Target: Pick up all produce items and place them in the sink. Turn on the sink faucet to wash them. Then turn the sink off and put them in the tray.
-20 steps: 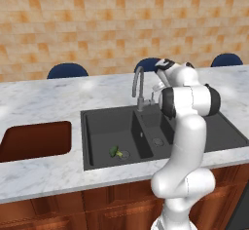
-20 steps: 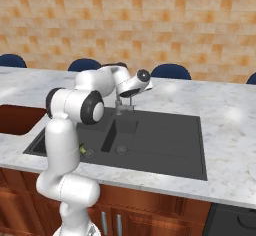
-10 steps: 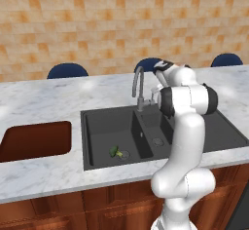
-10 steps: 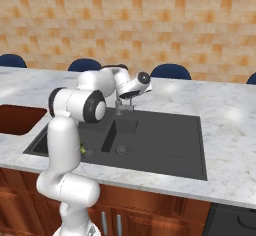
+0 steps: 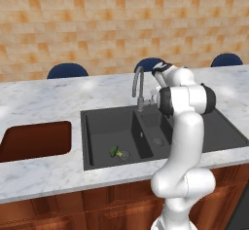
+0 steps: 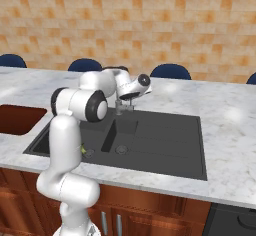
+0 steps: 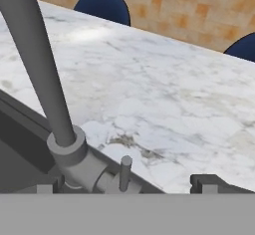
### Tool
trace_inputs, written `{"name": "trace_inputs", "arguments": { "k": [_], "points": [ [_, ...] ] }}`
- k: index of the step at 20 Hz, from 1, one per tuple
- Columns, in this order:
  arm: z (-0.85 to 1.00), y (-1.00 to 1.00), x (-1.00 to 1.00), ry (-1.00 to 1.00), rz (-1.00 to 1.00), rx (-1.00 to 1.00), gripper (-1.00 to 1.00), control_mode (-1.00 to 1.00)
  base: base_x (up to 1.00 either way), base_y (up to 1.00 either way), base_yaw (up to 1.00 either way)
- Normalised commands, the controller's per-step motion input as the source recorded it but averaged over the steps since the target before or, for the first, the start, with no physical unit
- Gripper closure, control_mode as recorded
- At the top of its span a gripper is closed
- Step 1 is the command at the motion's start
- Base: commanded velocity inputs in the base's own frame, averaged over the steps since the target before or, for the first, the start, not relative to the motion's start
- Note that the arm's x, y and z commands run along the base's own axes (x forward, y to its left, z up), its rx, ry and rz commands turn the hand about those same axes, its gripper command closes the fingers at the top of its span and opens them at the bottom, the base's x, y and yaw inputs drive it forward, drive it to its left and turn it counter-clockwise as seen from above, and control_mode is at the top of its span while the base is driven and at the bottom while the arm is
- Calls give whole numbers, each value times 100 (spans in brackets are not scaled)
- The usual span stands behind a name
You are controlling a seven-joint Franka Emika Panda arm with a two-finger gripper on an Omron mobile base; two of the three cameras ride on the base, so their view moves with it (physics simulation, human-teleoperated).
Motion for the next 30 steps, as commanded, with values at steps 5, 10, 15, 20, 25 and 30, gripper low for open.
{"name": "trace_inputs", "arguments": {
  "k": [5,10,15,20,25,30],
  "points": [
    [-15,2,7,0,1,0,-100,-100,0,0,0],
    [-15,5,9,0,1,0,-100,-100,0,0,0],
    [-14,7,10,0,1,0,-100,-100,0,0,0],
    [-15,7,9,0,1,0,-100,-100,0,0,0],
    [-18,6,8,0,1,0,-100,-100,0,0,0],
    [-15,6,7,0,1,0,100,-100,0,0,0]
  ]
}}
